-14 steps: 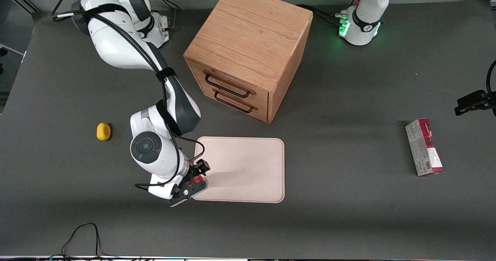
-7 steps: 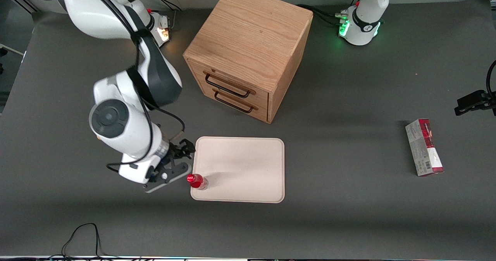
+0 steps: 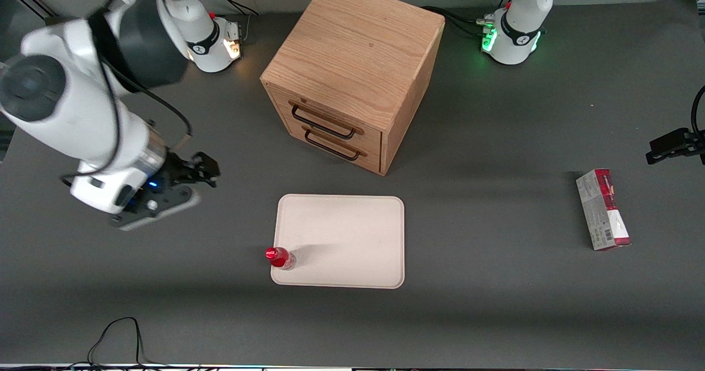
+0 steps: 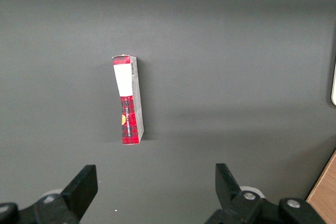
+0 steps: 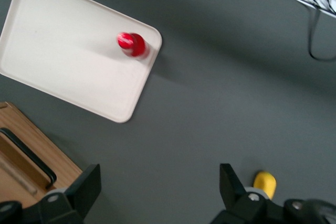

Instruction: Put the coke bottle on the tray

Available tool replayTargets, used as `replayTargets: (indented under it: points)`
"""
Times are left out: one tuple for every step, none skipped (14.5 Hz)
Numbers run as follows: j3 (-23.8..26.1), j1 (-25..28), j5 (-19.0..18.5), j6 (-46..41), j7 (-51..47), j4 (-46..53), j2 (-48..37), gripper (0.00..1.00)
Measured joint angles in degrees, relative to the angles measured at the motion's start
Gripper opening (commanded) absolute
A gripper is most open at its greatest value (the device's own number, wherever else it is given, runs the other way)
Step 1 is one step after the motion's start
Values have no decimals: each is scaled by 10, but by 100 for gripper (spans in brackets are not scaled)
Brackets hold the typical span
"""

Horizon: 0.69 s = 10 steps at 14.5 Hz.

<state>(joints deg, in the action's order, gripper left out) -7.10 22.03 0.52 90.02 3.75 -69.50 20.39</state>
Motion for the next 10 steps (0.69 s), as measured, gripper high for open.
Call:
replayTargets:
  points:
    - [0, -17, 0, 0, 0, -26, -26, 100]
    - [3, -38, 0, 0, 0, -49, -50, 100]
    - [10, -64, 0, 0, 0, -71, -70, 100]
    - [22, -94, 0, 2, 0, -93, -88, 100]
    - [34, -122, 0, 6, 0, -113, -105, 100]
    - [47, -147, 0, 15, 0, -136, -121, 100]
    - [58, -170, 0, 27, 0, -160, -138, 100]
    - [66, -188, 0, 39, 0, -185, -154, 100]
    - [68, -198, 0, 49, 0, -208, -170, 100]
    - [67, -204, 1, 56, 0, -227, -185, 100]
